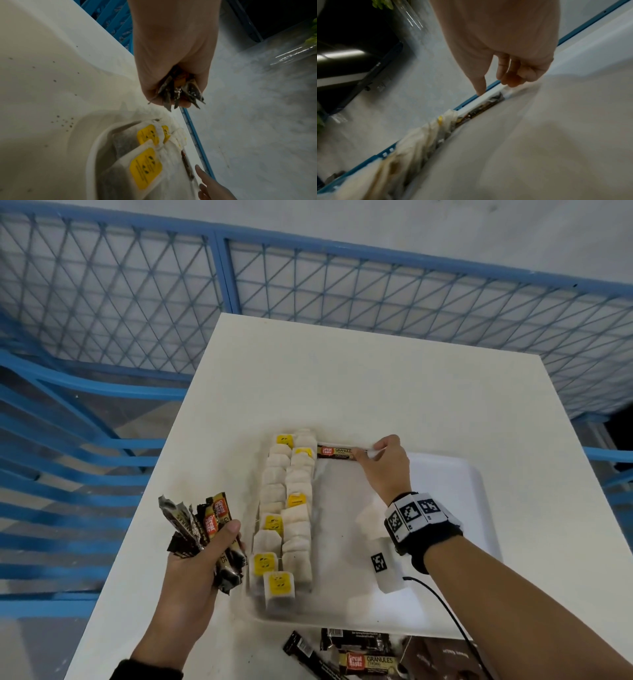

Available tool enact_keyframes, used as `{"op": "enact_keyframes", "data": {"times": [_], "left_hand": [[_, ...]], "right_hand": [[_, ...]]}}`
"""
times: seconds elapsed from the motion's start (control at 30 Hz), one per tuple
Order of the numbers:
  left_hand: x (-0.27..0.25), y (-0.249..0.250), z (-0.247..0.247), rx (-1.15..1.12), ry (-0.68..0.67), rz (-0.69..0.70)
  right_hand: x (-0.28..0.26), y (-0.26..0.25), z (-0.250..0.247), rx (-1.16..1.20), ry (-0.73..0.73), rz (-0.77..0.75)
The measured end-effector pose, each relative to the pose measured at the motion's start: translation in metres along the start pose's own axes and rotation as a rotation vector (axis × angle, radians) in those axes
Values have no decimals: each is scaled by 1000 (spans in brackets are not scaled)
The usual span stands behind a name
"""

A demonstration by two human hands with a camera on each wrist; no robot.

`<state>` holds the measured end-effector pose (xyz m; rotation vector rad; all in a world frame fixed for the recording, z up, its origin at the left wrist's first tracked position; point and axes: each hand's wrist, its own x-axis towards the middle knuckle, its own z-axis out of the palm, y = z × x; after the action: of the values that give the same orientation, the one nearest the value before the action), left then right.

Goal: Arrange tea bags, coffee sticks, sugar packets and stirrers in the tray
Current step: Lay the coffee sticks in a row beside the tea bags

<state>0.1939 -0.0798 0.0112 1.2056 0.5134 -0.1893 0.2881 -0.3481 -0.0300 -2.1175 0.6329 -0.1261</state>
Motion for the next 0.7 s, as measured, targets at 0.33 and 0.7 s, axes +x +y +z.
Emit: {"op": "enact_keyframes", "data": {"times": [0.33,0.7], "left_hand": [[-20,8,40,136,-147,15],[-33,13,55,282,-268,68]], "right_hand": [[-98,-56,-25,273,-481,-156],[-124,-65,-38,480,-709,-71]]}}
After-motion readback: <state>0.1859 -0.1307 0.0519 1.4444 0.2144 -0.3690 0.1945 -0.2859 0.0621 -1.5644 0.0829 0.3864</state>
